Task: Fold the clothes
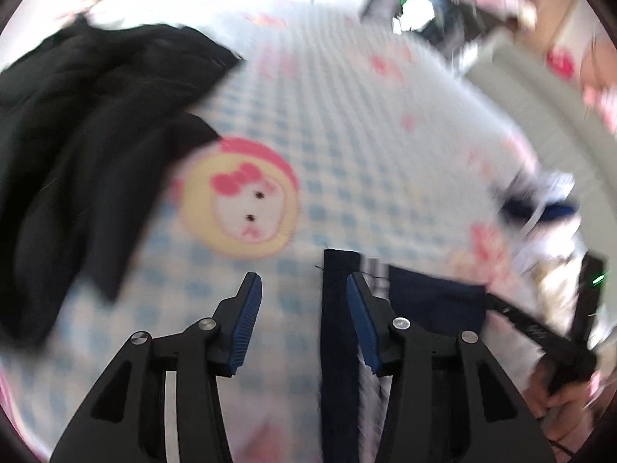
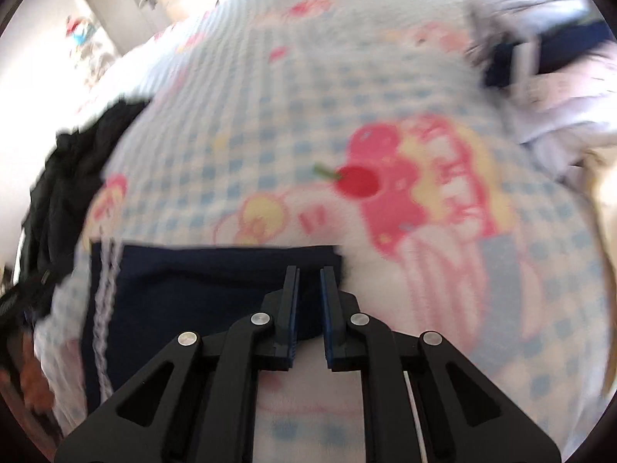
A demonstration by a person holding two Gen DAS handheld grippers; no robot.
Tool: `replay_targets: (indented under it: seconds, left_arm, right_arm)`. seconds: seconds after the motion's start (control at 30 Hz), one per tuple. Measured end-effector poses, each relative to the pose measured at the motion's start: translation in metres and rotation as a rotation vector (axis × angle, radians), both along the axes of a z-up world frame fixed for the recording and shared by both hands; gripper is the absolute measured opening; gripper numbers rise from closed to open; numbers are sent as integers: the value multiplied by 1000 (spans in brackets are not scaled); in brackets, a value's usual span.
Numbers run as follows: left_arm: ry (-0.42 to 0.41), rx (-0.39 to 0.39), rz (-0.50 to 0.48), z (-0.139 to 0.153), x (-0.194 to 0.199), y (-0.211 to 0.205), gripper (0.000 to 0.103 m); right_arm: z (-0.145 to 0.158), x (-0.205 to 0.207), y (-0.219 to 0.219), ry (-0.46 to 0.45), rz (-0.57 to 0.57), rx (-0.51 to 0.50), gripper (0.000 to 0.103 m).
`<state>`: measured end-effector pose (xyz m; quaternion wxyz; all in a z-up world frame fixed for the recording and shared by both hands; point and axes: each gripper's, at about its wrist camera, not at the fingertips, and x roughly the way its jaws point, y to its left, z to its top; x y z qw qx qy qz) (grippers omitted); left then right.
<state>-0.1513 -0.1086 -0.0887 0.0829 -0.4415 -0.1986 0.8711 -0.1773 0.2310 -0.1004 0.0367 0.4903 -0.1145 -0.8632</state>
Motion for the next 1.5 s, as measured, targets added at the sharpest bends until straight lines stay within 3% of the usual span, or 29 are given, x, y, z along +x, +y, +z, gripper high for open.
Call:
replay_targets:
  seconds: [0.07,0.2,0.37,0.47,0.53,0.6,0.67,0.7,0.8,0.87,0.9,1.0,1.1,1.17,1.3,1.43,1.5]
  left_arm:
    - [11,77,-44,0,26,3,47]
    - [-19,59,-145,-19,55,30,49]
    - [-91,-70,-133,-38,67,46,49]
    - [-129,-184,-86,-43,72,52,49]
    - [-134,-205,-49,-41,77,52,49]
    - [-121,-188,-24,-35,84,50,49]
    - [-105,-104,-61,-31,93,52,50]
    - [-108,-105,-74,-31,96,54,51]
    - [-128,-152,-101,-33,101,63,51]
    - [-166,-309,-51,-34,105,62,51]
    - [-170,-296,-29,-31,109,55,51]
    - [-165,-164,15,-22,122,27,51]
    - [-142,-29,-4,-15,135,23,51]
    - [-142,-29,-17,-18,142,34,51]
    - [-212,-191,-57,-35,143,64,51]
    - [-220,-128,-2,-33,147,47,51]
    - [-182,-106,7,-23,155,45,51]
  right_arm:
    - [9,17,-7,10,28,-38,16]
    - [11,53,-38,-25,171,-68,17]
    - [-3,100,-67,-59,278,-35,17]
    - [-19,114,-67,-103,270,-9,19]
    - [-16,118,-63,-96,261,9,19]
    - [-10,122,-57,-83,246,15,22]
    - [-1,129,-49,-54,230,-37,23]
    - [-1,131,-49,-58,236,-56,24]
    - [-2,138,-49,-70,257,-101,25]
    - [-5,144,-52,-73,290,-34,25]
    - [-6,147,-53,-73,302,-12,25]
    - [-1,155,-51,-48,306,-38,25]
    - [3,162,-49,-22,310,-64,25]
    - [5,167,-49,-8,317,-77,25]
    - [-7,170,-61,-64,337,-27,25]
    - [-5,174,-54,-75,314,-36,25]
    - [-3,176,-48,-75,300,-48,26]
